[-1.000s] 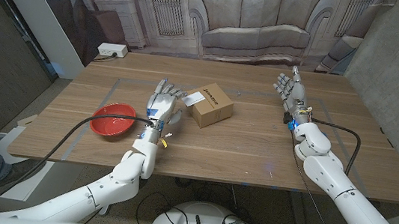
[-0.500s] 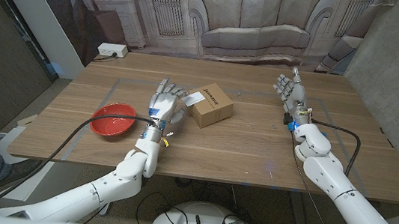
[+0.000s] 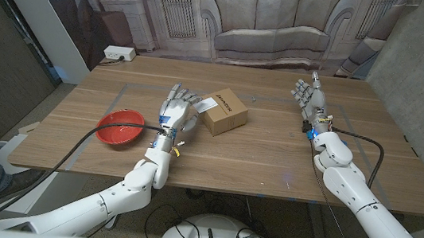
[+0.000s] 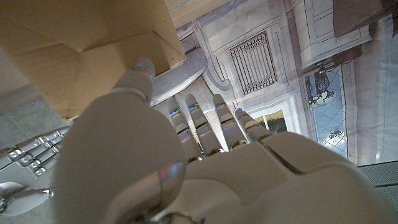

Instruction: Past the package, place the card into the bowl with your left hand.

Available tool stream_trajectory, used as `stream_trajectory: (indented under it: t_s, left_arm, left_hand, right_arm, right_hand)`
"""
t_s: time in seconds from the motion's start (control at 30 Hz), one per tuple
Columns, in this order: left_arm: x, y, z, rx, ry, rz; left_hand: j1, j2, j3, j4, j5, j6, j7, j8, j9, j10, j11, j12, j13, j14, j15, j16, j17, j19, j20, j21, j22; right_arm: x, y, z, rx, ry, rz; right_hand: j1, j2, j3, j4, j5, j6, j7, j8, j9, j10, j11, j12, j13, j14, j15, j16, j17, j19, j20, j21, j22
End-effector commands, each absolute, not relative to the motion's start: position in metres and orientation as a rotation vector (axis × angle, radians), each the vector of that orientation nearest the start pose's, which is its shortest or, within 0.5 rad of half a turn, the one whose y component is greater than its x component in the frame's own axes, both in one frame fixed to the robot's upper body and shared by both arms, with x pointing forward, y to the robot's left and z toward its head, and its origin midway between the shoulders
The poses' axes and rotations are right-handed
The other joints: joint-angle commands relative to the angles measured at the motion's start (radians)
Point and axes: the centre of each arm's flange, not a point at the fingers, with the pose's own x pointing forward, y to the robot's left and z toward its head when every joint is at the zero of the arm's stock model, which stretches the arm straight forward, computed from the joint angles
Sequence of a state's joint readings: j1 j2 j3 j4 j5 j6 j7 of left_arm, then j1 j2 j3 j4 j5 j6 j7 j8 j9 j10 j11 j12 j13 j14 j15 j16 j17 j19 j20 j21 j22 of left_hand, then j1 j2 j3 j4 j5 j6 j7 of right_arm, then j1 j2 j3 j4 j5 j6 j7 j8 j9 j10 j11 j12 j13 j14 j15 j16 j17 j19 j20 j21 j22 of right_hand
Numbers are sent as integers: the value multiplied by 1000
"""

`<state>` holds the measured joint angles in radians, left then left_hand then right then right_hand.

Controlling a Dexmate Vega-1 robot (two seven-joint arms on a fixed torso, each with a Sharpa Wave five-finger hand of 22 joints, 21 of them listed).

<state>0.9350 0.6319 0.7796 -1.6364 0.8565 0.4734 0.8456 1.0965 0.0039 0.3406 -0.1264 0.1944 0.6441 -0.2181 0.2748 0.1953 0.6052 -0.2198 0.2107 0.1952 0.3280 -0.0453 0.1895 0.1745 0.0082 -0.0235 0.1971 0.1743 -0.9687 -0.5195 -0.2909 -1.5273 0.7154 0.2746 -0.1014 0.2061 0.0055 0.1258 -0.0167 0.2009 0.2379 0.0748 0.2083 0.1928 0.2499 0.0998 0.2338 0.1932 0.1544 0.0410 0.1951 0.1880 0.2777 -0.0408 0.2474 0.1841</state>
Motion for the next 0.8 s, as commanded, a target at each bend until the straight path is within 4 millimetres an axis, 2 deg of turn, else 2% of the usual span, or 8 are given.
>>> stream_trajectory:
  t_s: [0.03,0.8]
  left_arm:
    - [566,186,-85,1376,-974,653]
    - [579,181,-85,1360,-978,632]
  left_hand:
    - [-4,3,0,6,-3,13,-1,4,2,16,1,1,4,13,-142,10,6,3,-8,5,4]
    - [-4,7,-2,6,-2,58,-1,15,2,54,0,1,4,31,-142,9,6,12,-12,6,4]
  right_arm:
    - [610,-293,-15,185,-656,145]
    - [612,-295,-16,191,-650,137]
  right_hand:
    - [0,7,0,-1,2,11,3,-2,2,7,-2,4,1,9,-1,2,6,10,-9,-3,1]
    - [0,8,-2,-2,2,12,3,-3,2,7,-2,3,1,10,-2,1,6,13,-9,-6,1]
